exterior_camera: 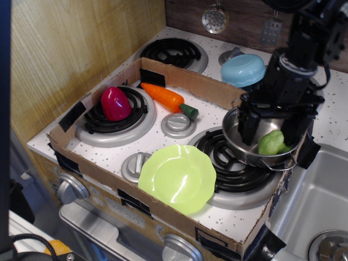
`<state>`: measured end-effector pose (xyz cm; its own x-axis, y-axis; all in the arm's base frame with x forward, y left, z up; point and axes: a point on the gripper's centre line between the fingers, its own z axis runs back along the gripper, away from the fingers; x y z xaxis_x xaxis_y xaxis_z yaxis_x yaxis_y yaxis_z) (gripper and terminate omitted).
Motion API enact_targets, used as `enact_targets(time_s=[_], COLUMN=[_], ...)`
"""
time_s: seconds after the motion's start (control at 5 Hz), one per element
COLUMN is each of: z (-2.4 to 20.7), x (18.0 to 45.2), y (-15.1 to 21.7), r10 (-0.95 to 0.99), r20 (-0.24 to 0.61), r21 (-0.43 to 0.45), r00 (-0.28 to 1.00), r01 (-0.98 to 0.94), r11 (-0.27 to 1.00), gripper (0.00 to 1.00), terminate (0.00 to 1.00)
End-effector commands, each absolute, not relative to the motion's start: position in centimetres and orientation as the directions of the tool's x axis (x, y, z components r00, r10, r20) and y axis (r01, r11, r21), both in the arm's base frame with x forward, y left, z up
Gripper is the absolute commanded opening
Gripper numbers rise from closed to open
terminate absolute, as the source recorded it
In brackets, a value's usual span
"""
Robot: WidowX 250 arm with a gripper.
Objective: Take broccoli out of pan
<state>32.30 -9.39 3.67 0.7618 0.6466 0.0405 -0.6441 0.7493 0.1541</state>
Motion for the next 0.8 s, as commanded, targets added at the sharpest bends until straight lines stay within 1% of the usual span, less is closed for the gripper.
enact_targets(time_s=[0.0,0.2,0.6], z=[5.18,4.74,4.46], x=[33.36,33.53,33.31], y=[-10.21,-10.0,-9.95], r10=[0.679,0.679,0.676], r20=[0.097,0.108,0.106], r21=[0.059,0.027,0.011], r00=[0.728,0.726,0.729], r01=[-0.685,-0.685,-0.681], r11=[0.726,0.728,0.733], gripper=[1.0,0.0,0.0], terminate=[0.0,0.0,0.0])
